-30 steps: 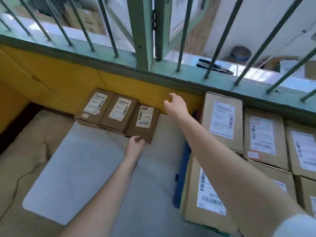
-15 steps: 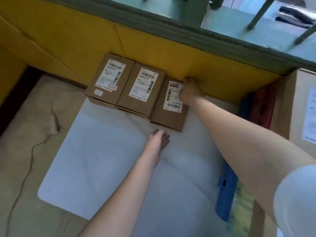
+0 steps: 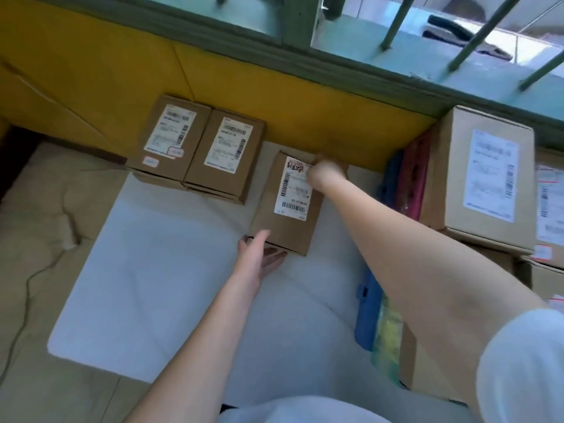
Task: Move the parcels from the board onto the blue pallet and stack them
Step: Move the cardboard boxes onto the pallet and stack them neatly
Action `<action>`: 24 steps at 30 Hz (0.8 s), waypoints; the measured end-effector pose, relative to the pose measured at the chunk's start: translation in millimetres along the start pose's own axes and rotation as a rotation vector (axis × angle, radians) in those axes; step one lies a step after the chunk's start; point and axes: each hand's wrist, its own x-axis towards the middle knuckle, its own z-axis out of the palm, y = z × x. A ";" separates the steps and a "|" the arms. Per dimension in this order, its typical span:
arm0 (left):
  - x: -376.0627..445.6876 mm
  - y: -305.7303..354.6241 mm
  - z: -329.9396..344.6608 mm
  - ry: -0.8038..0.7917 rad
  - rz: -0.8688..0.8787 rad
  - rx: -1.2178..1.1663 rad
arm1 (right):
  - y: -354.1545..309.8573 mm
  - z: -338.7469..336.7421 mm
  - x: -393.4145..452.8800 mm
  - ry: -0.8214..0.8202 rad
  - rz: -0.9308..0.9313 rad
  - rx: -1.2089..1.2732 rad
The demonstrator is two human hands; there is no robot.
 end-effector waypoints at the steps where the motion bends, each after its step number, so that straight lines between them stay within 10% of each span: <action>1: -12.1 0.1 0.8 -0.007 0.043 0.049 | 0.5 -12.9 -10.9 0.014 -0.042 0.029; 11: -186.8 -4.5 21.9 -0.226 0.495 0.120 | 79.8 -165.0 -170.8 0.284 -0.434 0.502; 24: -292.0 -144.4 45.3 -0.445 0.671 0.665 | 263.0 -135.2 -285.1 0.311 -0.271 0.720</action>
